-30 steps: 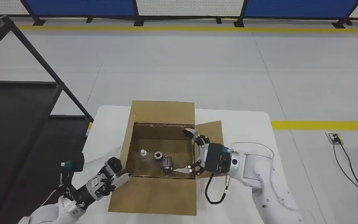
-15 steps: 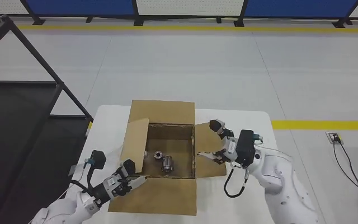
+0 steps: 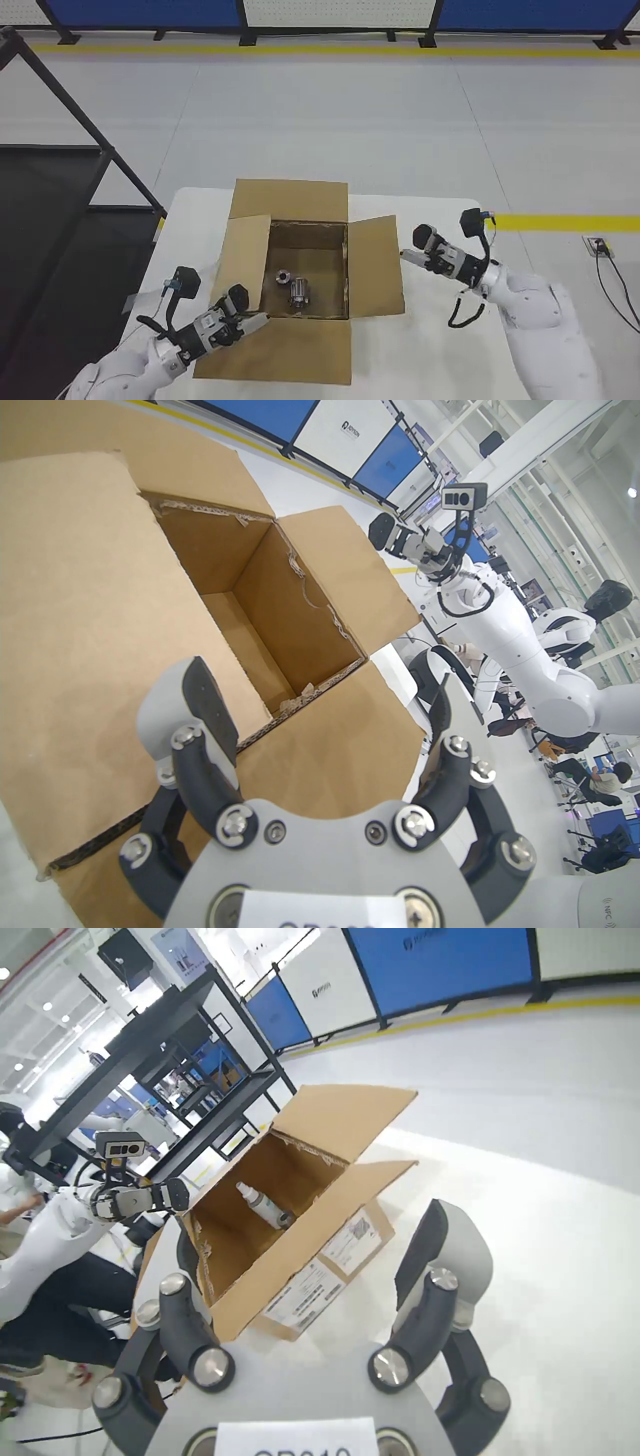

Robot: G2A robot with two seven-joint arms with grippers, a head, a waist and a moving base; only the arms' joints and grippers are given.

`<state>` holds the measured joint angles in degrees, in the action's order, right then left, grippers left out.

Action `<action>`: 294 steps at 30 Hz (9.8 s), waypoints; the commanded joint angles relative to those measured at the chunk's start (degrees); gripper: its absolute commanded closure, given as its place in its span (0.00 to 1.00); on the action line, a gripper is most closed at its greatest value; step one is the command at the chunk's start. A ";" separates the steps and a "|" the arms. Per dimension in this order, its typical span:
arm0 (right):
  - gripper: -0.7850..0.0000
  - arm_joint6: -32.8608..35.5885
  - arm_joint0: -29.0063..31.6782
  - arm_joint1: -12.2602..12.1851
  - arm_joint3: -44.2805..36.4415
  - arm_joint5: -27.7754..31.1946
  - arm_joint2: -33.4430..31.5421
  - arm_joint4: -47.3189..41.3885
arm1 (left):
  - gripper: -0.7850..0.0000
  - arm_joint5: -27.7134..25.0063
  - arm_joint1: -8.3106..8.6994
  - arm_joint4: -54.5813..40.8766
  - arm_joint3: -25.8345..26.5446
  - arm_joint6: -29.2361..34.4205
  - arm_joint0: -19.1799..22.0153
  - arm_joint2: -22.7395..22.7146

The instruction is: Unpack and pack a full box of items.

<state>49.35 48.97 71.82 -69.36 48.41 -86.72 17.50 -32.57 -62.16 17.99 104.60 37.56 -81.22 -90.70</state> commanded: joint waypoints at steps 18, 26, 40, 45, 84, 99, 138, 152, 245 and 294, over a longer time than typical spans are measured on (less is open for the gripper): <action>0.00 4.03 -15.67 -4.36 2.42 2.49 30.53 -17.72 | 0.00 0.00 0.84 -1.47 -1.82 0.13 0.53 -0.16; 0.00 1.05 -24.17 -0.91 11.34 5.47 42.48 -18.92 | 0.00 0.65 1.18 -2.30 -2.98 -0.09 0.80 -0.59; 0.00 -9.71 -27.87 3.76 17.59 9.60 50.54 -13.04 | 0.00 3.56 1.53 -1.14 -4.00 -1.02 1.96 0.32; 0.00 -9.72 -28.99 4.99 20.42 9.60 52.54 -13.75 | 0.00 3.56 1.64 -1.12 -4.07 -1.34 1.96 0.61; 0.00 -23.79 -34.91 9.89 29.89 9.60 58.01 1.69 | 0.00 0.18 2.66 -3.22 -0.93 -5.37 -0.74 -1.40; 0.00 -49.44 -33.39 4.46 30.19 9.60 48.67 14.64 | 0.00 -16.98 4.58 -20.21 -1.68 -0.98 -9.88 -16.60; 0.00 -27.56 -37.69 11.51 50.35 -7.77 42.47 -13.51 | 0.00 -20.43 7.47 -21.30 -12.17 13.73 -14.53 -11.68; 0.00 -26.32 -38.53 14.29 53.59 -11.39 43.27 -14.25 | 0.00 -20.65 9.29 -22.23 -8.35 13.52 -15.68 -8.70; 0.00 10.32 -30.99 7.04 24.32 -23.94 33.03 -22.01 | 0.00 -0.34 8.44 -7.06 -3.58 -8.61 2.20 1.99; 0.00 18.38 -27.35 8.33 22.84 -42.30 34.32 -32.00 | 0.00 3.59 6.70 -3.56 -9.81 -12.59 10.83 7.85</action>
<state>67.67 21.50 80.18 -46.72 5.93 -52.36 -14.51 -28.87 -55.51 15.02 94.52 25.43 -69.99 -82.13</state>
